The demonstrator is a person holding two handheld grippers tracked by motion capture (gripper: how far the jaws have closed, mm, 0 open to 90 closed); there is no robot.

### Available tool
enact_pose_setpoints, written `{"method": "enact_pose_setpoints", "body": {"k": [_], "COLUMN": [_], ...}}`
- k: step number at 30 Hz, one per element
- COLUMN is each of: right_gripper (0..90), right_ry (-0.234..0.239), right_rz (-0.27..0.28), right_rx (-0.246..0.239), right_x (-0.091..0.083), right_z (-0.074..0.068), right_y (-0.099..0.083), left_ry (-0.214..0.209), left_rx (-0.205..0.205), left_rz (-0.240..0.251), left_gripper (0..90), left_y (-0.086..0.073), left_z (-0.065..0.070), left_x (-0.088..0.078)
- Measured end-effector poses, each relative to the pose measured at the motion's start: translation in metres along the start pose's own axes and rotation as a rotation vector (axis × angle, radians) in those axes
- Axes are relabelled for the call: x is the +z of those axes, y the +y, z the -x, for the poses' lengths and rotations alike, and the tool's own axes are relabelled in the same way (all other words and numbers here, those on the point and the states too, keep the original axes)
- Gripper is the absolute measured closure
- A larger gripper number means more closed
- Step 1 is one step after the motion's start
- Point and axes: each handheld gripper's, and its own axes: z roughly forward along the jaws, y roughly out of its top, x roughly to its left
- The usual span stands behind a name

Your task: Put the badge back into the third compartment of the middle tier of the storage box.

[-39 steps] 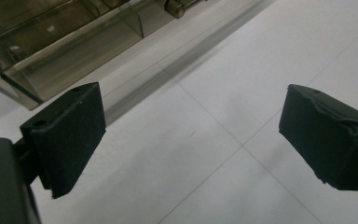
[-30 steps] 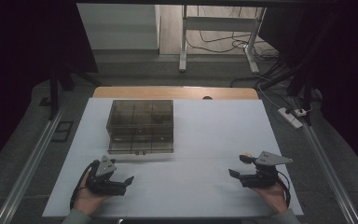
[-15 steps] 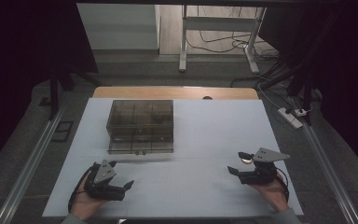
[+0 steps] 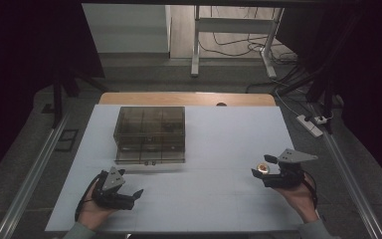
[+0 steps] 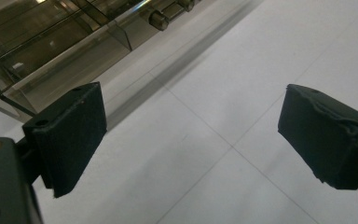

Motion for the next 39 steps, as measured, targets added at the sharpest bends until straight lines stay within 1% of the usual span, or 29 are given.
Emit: {"method": "enact_pose_setpoints", "body": {"k": [2,4,5,6,8,9,12,14,17,18,19,21,24,25,28,31,32,35,39], "right_gripper": [24.5,24.5,24.5,24.5,24.6,24.6,24.6,24.6,24.7,24.7,25.7,25.7,25.7,25.7,25.7,25.8,25.8,25.8,26.3], "right_ry": [0.001,-0.006,-0.006,-0.008,-0.001,0.004,-0.027,-0.05,-0.08,-0.08,-0.094,-0.102,-0.102,-0.104,-0.11,-0.104,-0.105,-0.103,-0.098], "right_rz": [0.003,-0.001,-0.002,-0.013,-0.015,-0.032,-0.058,-0.083,-0.114,-0.114,-0.131,-0.167,-0.193,-0.205,-0.243,-0.262,-0.266,-0.302,-0.334], "right_rx": [0.002,0.002,0.01,0.011,0.019,0.037,0.04,0.032,0.028,0.028,0.022,0.012,0.036,0.036,0.039,0.048,0.05,0.042,0.037], "right_x": [-0.001,-0.002,-0.001,0.0,0.0,0.002,0.003,0.003,0.003,0.003,0.004,0.005,0.006,0.007,0.009,0.011,0.014,0.021,0.029], "right_z": [0.0,0.003,0.004,0.006,0.008,0.013,0.019,0.022,0.025,0.025,0.027,0.031,0.037,0.039,0.04,0.042,0.042,0.043,0.043], "right_y": [0.004,0.013,0.015,0.016,0.017,0.018,0.02,0.021,0.023,0.023,0.021,0.019,0.016,0.015,0.011,0.008,0.006,0.005,0.003], "left_ry": [0.001,0.002,0.002,0.006,0.006,0.006,0.012,0.012,0.012,0.012,0.009,0.009,0.015,0.016,0.014,0.011,0.01,0.015,0.017], "left_rx": [-0.001,-0.002,-0.002,-0.004,-0.003,-0.006,-0.014,-0.017,-0.013,-0.01,-0.008,-0.006,-0.009,-0.011,-0.013,-0.011,-0.011,-0.01,-0.011], "left_rz": [0.003,0.005,0.005,0.007,0.006,0.007,0.017,0.019,0.018,0.017,0.008,0.002,0.007,0.008,0.01,0.009,0.008,0.008,0.006], "left_gripper": [8.0,8.0,8.0,8.1,8.1,8.1,8.1,8.1,8.2,8.2,8.3,8.2,8.3,8.3,8.3,8.3,8.3,8.3,8.3], "left_y": [0.0,0.0,0.0,-0.001,-0.001,-0.002,-0.002,-0.002,0.0,0.0,-0.001,-0.001,-0.001,-0.001,-0.001,-0.001,-0.001,-0.001,-0.001], "left_z": [0.0,-0.001,-0.001,-0.001,-0.002,-0.002,-0.002,-0.003,-0.002,-0.001,0.0,0.0,-0.001,-0.001,-0.001,-0.001,-0.001,-0.002,-0.003], "left_x": [0.0,-0.001,-0.001,-0.001,-0.002,-0.002,-0.005,-0.005,-0.004,-0.003,-0.001,0.0,-0.001,-0.001,-0.001,0.0,0.0,0.001,0.002]}}
